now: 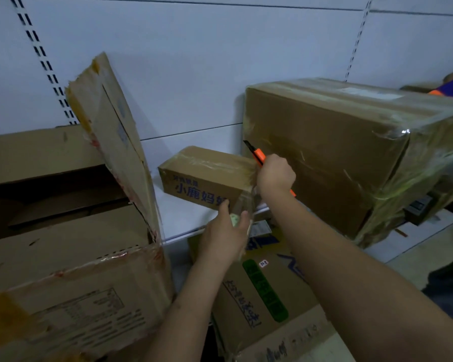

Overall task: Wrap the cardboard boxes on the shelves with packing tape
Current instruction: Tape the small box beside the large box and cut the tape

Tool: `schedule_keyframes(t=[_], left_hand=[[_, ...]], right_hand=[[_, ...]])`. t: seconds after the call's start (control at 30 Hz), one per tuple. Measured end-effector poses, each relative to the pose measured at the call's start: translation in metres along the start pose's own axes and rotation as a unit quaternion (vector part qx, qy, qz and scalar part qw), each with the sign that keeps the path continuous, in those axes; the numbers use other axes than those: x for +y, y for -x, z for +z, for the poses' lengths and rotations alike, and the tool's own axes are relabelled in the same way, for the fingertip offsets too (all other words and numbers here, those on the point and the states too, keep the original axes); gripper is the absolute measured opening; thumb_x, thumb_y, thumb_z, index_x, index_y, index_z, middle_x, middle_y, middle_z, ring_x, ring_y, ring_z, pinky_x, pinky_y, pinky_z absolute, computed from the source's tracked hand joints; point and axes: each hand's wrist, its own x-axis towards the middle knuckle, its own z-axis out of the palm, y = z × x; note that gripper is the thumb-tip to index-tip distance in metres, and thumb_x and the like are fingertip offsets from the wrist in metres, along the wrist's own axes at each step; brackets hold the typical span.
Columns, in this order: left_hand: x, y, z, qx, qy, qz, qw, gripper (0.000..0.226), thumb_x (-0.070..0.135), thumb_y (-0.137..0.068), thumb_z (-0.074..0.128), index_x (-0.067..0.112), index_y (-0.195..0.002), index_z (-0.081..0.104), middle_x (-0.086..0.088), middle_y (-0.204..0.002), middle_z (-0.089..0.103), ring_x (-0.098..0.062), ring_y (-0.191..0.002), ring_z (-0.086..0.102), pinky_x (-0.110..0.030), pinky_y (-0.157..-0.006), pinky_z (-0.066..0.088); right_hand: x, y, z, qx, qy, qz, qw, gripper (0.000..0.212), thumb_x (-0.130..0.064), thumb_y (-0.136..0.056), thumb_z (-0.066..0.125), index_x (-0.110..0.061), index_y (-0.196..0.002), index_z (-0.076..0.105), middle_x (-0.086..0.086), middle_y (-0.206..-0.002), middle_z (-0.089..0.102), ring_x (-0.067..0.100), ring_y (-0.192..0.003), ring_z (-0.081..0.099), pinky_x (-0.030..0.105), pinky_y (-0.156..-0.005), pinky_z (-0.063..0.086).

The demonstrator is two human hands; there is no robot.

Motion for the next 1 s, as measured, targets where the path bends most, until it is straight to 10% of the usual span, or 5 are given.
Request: schedule_keyframes(t=[0.13, 0.4, 0.63, 0.8, 1.0], left_hand=[[0.006, -0.008, 0.007, 0.015, -0.016, -0.015, 1.000, 0.062, 0.049, -0.102, 0.042, 0.021, -0.155, 0.026, -0.010, -0.145, 0.051, -0.030, -0.127, 0.051, -0.035, -0.091, 0.042], [0.000, -0.031, 0.008, 0.003, 0.133, -0.046, 0.990, 0.048, 0.035, -0.100, 0.052, 0.011, -0.142, 0.045, -0.008, -0.123, 0.065, -0.006, -0.046, 0.064, -0.023, -0.065, 0.059], [0.003, -0.027, 0.012, 0.022, 0.135, -0.043, 0.990, 0.044, 0.034, -0.102, 0.051, 0.010, -0.139, 0.050, -0.003, -0.116, 0.062, -0.006, -0.042, 0.063, -0.012, -0.045, 0.048], [0.007, -0.024, 0.010, 0.031, 0.125, -0.036, 0.991, 0.017, 0.033, -0.098, 0.054, 0.019, -0.101, 0.063, -0.007, -0.102, 0.070, -0.027, -0.088, 0.066, -0.036, -0.082, 0.055], [0.007, -0.023, 0.007, 0.006, 0.167, -0.060, 0.984, 0.018, 0.032, -0.098, 0.055, 0.016, -0.104, 0.062, -0.003, -0.076, 0.072, -0.019, -0.055, 0.068, -0.033, -0.064, 0.057]], right_hand=[[0.001, -0.017, 0.008, -0.010, 0.008, -0.025, 1.000, 0.013, -0.017, -0.099, 0.055, -0.009, -0.101, 0.065, 0.010, -0.097, 0.069, 0.031, -0.088, 0.068, 0.032, -0.061, 0.039], [0.024, -0.001, -0.029, 0.013, 0.014, -0.133, 0.991, 0.040, -0.050, -0.099, 0.048, -0.011, -0.098, 0.056, 0.009, -0.086, 0.065, 0.029, -0.074, 0.065, 0.037, -0.061, 0.052], [0.063, 0.077, -0.068, -0.167, -0.151, -0.147, 0.963, 0.025, -0.039, -0.103, 0.044, -0.017, -0.108, 0.036, 0.007, -0.075, 0.059, 0.021, -0.053, 0.055, 0.035, -0.046, 0.043], [0.064, 0.084, -0.055, -0.091, 0.092, -0.327, 0.936, 0.031, -0.042, -0.105, 0.032, -0.024, -0.130, 0.034, 0.004, -0.083, 0.064, 0.026, -0.068, 0.063, 0.034, -0.054, 0.047], [0.066, 0.075, -0.038, -0.072, 0.215, -0.340, 0.913, 0.022, -0.029, -0.106, 0.036, -0.024, -0.127, 0.040, 0.000, -0.076, 0.049, 0.024, -0.060, 0.048, 0.029, -0.050, 0.036]])
